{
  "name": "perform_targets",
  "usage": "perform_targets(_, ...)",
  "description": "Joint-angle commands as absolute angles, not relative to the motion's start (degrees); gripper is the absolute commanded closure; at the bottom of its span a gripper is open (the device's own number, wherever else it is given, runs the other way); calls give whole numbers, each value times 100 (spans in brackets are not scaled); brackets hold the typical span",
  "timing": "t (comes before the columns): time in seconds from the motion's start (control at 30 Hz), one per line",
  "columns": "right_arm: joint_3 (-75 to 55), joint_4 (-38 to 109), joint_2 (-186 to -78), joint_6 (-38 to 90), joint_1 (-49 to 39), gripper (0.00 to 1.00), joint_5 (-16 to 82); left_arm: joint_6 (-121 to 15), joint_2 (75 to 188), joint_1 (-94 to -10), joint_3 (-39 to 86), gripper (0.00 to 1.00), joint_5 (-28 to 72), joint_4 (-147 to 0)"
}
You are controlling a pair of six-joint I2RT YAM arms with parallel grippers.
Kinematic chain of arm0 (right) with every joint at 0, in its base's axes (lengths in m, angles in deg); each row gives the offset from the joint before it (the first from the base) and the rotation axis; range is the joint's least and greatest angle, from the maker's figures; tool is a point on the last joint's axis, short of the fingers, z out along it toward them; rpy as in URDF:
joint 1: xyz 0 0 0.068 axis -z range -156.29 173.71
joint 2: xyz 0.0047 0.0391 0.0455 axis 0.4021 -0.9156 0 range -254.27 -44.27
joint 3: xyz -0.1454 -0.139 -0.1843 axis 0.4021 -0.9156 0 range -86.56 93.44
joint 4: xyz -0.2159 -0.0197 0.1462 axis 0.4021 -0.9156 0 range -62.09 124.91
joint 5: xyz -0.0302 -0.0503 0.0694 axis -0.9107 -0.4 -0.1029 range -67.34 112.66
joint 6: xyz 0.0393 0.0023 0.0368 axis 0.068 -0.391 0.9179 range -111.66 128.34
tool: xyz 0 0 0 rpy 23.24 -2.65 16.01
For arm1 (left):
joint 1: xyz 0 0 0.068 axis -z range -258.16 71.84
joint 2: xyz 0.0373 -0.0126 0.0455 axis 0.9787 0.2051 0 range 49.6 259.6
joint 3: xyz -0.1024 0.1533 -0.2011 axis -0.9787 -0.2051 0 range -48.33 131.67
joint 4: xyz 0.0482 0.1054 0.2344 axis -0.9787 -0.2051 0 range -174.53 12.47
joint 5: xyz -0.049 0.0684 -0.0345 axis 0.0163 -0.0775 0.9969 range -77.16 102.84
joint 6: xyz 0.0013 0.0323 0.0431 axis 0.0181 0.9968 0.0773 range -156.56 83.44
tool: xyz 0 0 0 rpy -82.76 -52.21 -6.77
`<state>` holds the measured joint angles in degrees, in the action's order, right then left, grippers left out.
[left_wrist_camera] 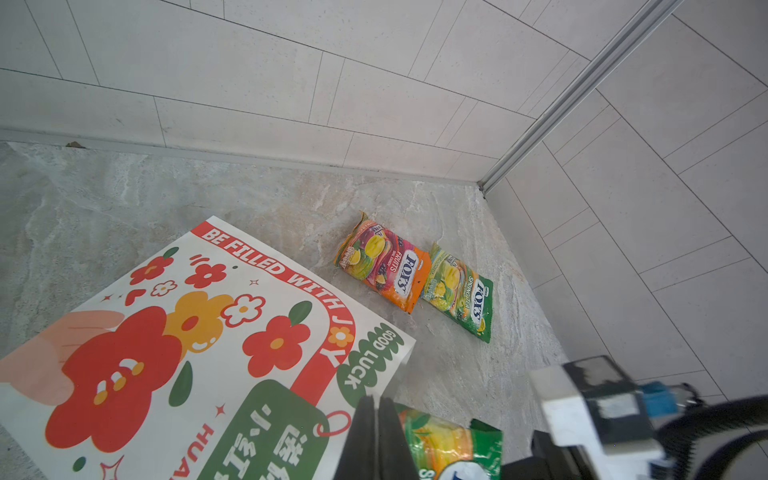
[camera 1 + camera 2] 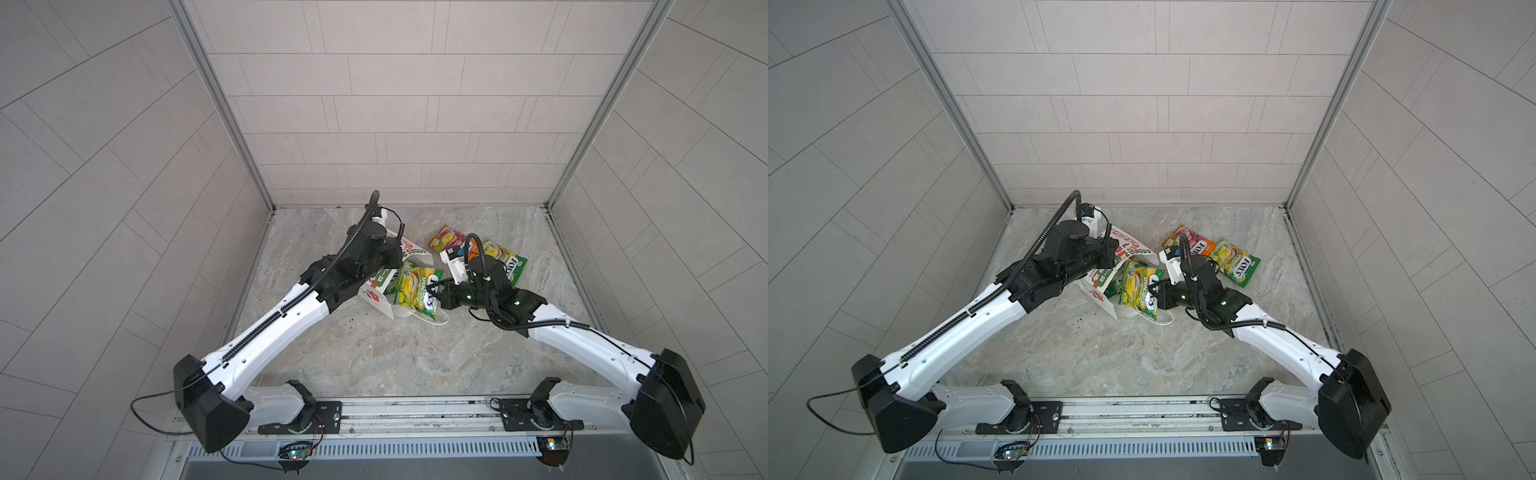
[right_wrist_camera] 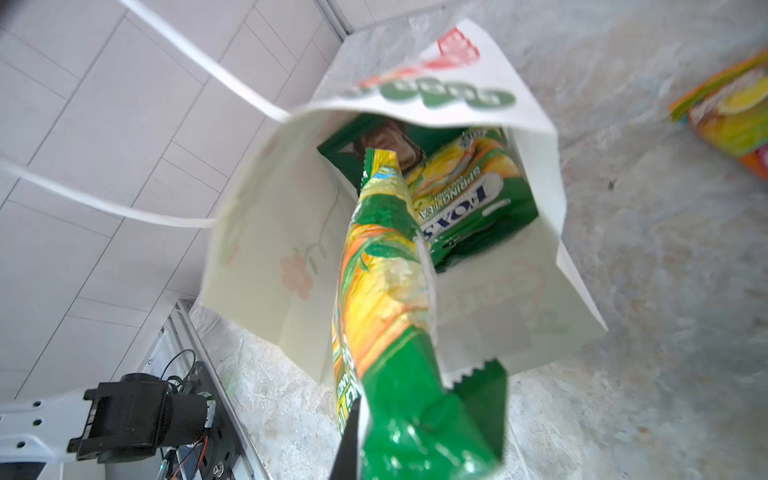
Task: Take the snacks out of the paper bag
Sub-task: 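Pull the green packet up out of the bag with the right gripper, then lower the green packet beside the other packets and open the right gripper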
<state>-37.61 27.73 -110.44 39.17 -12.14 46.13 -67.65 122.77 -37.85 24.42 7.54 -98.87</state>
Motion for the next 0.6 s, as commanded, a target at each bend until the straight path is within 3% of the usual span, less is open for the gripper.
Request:
perform_targets(0.0, -3327, 1950, -10590, 3270, -1157, 100, 4651, -6715, 12208, -3750, 2585, 100, 556, -9967)
perform_targets(0.3, -2867, 1148, -9622, 2871, -978, 100, 4256, -6665, 12132, -3756, 2564, 100, 367, -10030)
perform_targets(0.57, -2835, 590, -9266, 2719, -280, 100, 3745, -6584, 12016, -3752, 2551, 100, 243, -10108)
